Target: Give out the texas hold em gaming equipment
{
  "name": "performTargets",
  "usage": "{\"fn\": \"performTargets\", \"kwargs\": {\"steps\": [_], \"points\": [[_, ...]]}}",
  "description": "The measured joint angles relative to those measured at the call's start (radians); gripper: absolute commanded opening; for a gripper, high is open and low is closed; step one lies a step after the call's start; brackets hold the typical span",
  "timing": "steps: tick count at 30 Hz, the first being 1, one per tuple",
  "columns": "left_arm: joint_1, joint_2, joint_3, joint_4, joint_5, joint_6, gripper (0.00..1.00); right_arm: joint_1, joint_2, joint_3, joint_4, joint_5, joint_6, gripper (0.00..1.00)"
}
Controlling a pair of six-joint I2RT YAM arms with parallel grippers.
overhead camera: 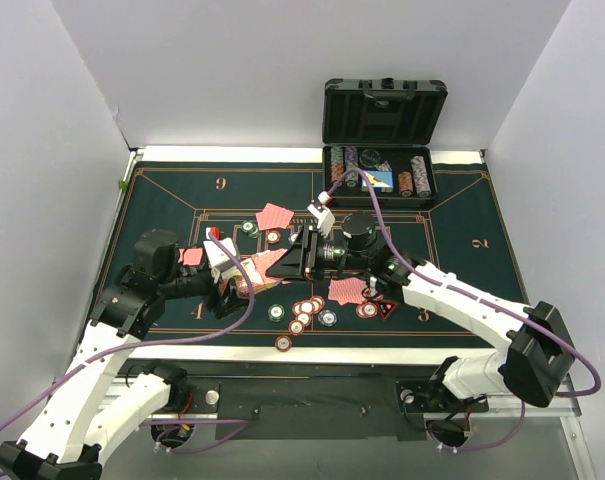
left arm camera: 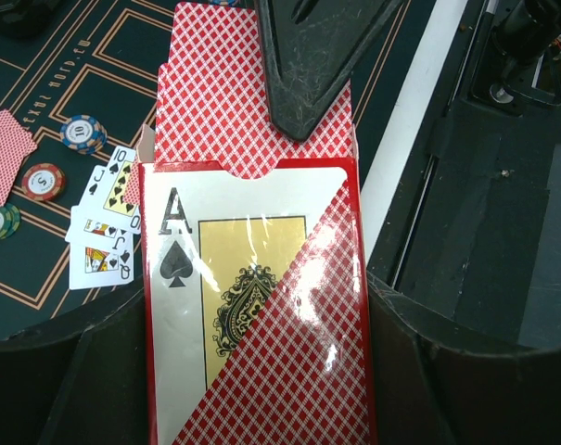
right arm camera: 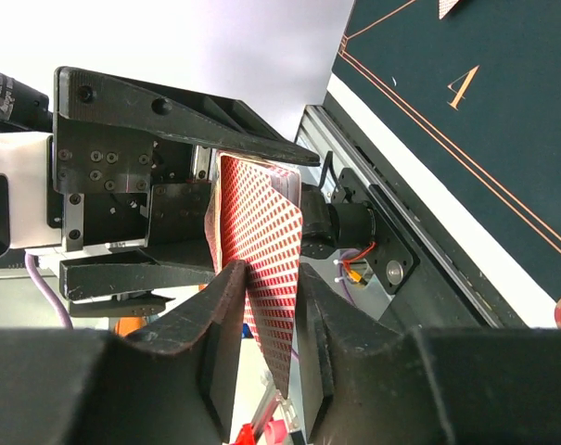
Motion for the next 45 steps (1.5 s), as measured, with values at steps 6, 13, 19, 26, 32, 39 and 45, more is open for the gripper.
{"fn": "performTargets", "kwargs": {"steps": [6, 13, 19, 26, 32, 39, 45], "points": [[0.0, -0.001, 0.0, 0.0, 0.002, 0.0, 0.0, -0.017, -0.027, 0.002, -0.032, -0.006, -0.024, 0.17], [0.003, -0.005, 0.0, 0.001, 0.002, 0.0, 0.0, -0.087, -0.071, 0.002, -0.111, -0.02, -0.068, 0.17], [0.005, -0.006, 0.0, 0.002, 0.002, 0.0, 0.0, -0.125, -0.09, 0.011, -0.199, -0.019, -0.124, 0.17], [0.005, -0.008, 0.0, 0.002, 0.002, 0.0, 0.0, -0.158, -0.093, 0.018, -0.248, -0.023, -0.147, 0.16], [0.005, -0.011, 0.0, 0.002, 0.002, -0.001, 0.0, -0.181, -0.103, 0.041, -0.264, -0.027, -0.154, 0.14], [0.006, -0.021, 0.0, 0.003, 0.004, -0.001, 0.0, -0.27, -0.115, 0.05, -0.286, -0.047, -0.179, 0.04], [0.007, -0.024, 0.0, 0.003, 0.004, -0.001, 0.0, -0.348, -0.064, 0.06, -0.292, -0.046, -0.223, 0.0]]}}
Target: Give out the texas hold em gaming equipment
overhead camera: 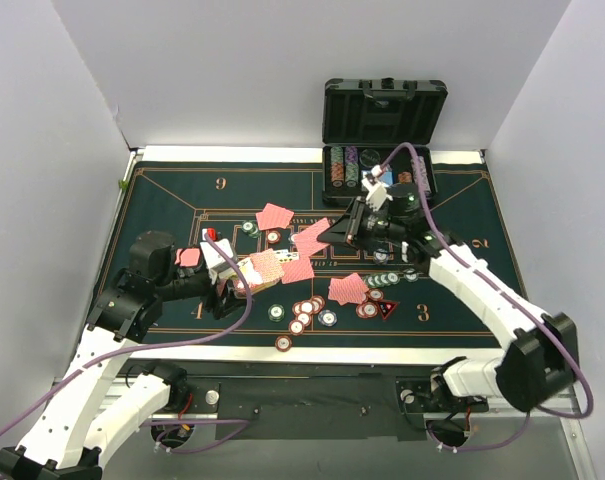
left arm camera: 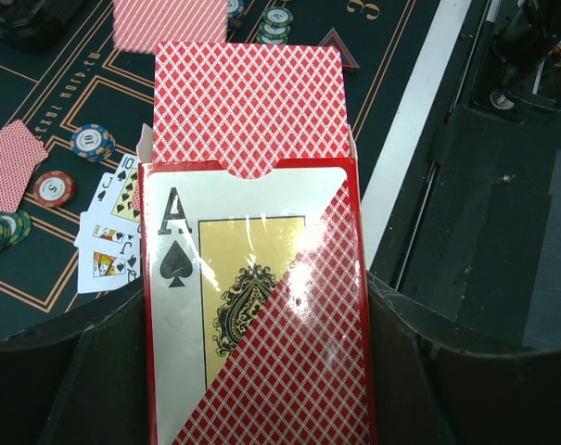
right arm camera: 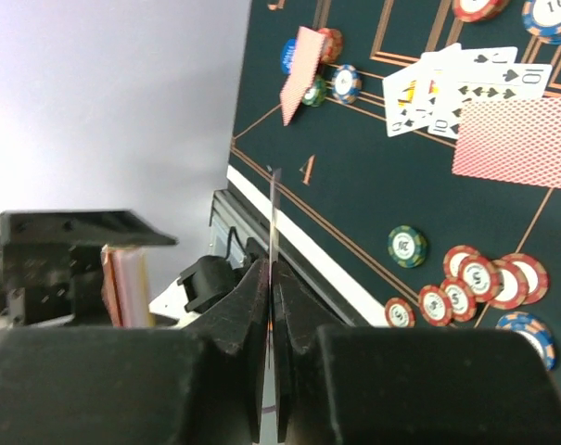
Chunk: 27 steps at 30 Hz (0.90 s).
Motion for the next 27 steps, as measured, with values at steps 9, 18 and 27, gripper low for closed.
{"fn": "performTargets", "kwargs": {"steps": [9, 18, 27], "points": [[0.005, 0.001, 0.0, 0.0, -0.009, -0.009, 0.0, 0.017, 0.412, 0.051, 0.036, 0.073, -0.077, 0.0], [0.011, -0.005, 0.0, 0.0, -0.016, -0.017, 0.0, 0.079, 0.623, 0.228, -0.039, 0.193, -0.18, 0.0], [0.012, -0.014, 0.0, 0.0, -0.016, -0.018, 0.0, 0.091, 0.7, 0.29, -0.097, 0.277, -0.235, 0.0]]}}
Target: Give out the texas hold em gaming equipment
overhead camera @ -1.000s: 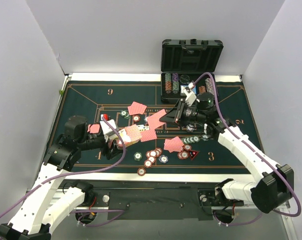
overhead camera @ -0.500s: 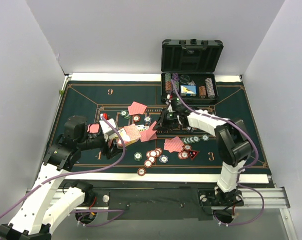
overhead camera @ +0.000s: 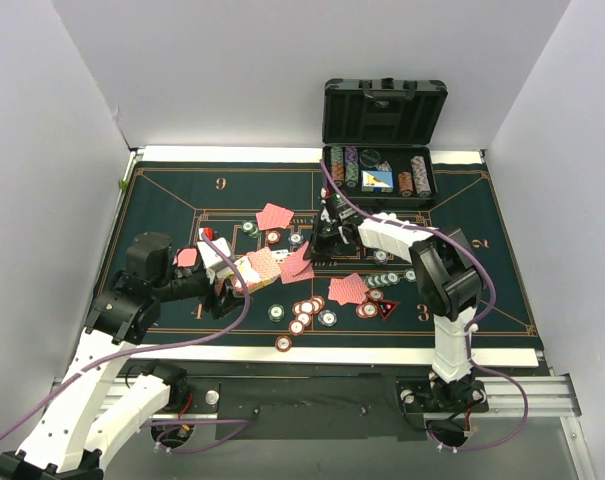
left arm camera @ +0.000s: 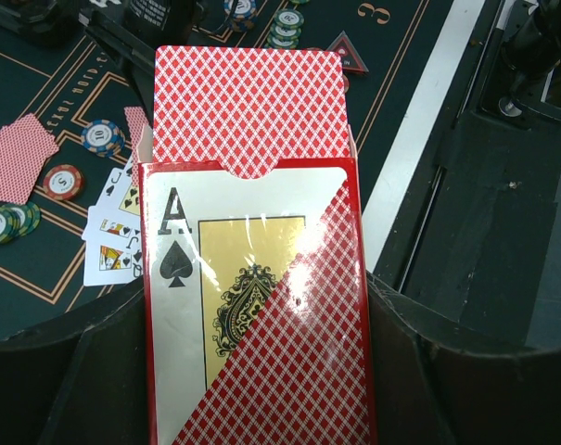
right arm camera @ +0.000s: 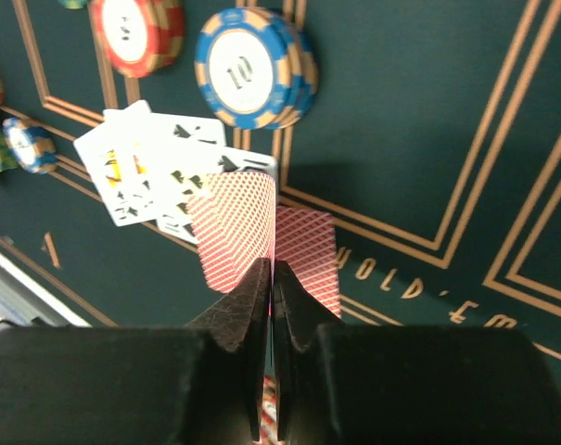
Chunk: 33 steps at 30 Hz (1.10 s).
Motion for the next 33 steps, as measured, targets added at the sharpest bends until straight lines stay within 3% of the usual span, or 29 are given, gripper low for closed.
{"fn": "performTargets", "kwargs": {"steps": [6, 7, 8, 9, 16, 33], "points": [[0.001, -0.002, 0.0, 0.0, 0.0, -0.001, 0.0, 0.002, 0.034, 0.008, -0.067, 0.062, -0.036, 0.01], [0.001, -0.002, 0.0, 0.0, 0.0, -0.001, 0.0, 0.003, 0.034, 0.008, -0.071, 0.068, -0.04, 0.04], [0.001, -0.002, 0.0, 0.0, 0.0, -0.002, 0.0, 0.005, 0.034, 0.009, -0.077, 0.077, -0.044, 0.16], [0.001, -0.002, 0.0, 0.0, 0.0, -0.002, 0.0, 0.006, 0.034, 0.01, -0.084, 0.088, -0.049, 0.21], [0.001, -0.003, 0.0, 0.0, 0.0, -0.004, 0.0, 0.028, 0.034, 0.036, -0.116, 0.134, -0.085, 0.41], [0.006, -0.004, -0.013, 0.002, -0.005, -0.028, 0.0, 0.052, 0.023, 0.074, -0.224, 0.303, -0.142, 0.44]]}}
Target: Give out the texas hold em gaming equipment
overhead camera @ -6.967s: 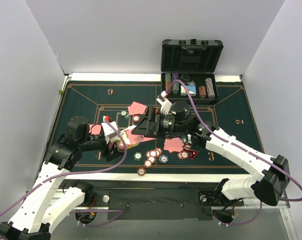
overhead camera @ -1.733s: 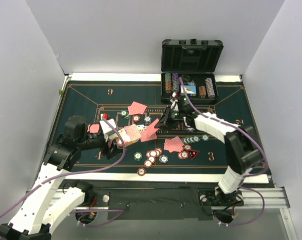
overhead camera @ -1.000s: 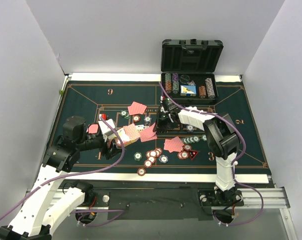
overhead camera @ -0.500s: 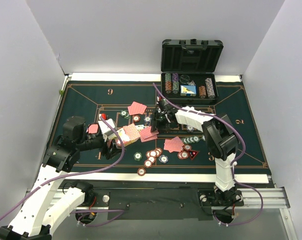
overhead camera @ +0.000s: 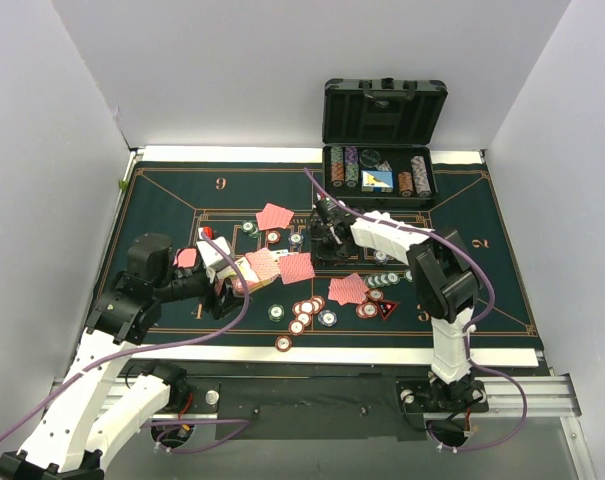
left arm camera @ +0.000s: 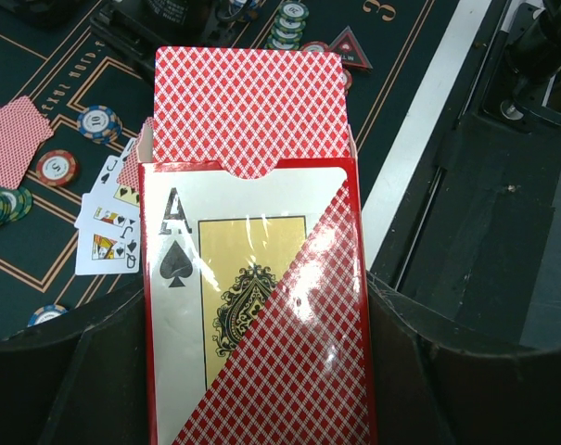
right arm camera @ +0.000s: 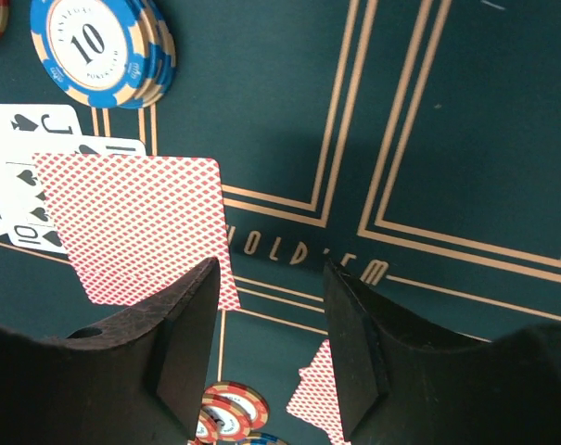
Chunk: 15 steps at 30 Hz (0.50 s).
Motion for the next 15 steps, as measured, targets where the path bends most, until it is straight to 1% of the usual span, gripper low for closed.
{"fn": "performTargets", "kwargs": {"steps": [4, 6, 10, 15], "points": [[0.008, 0.0, -0.01, 0.0, -0.023, -0.001, 0.0, 0.0, -0.039, -0.004, -0.029, 0.02, 0.001, 0.44], [0.021, 0.0, -0.02, 0.003, -0.032, -0.003, 0.0, 0.0, -0.087, -0.023, -0.029, 0.019, 0.004, 0.45], [0.052, -0.001, -0.063, 0.008, -0.056, -0.012, 0.0, 0.0, -0.24, -0.08, -0.014, -0.005, 0.031, 0.51], [0.1, -0.023, -0.137, 0.014, -0.075, -0.026, 0.0, 0.002, -0.377, -0.116, 0.021, -0.051, 0.066, 0.52]]}}
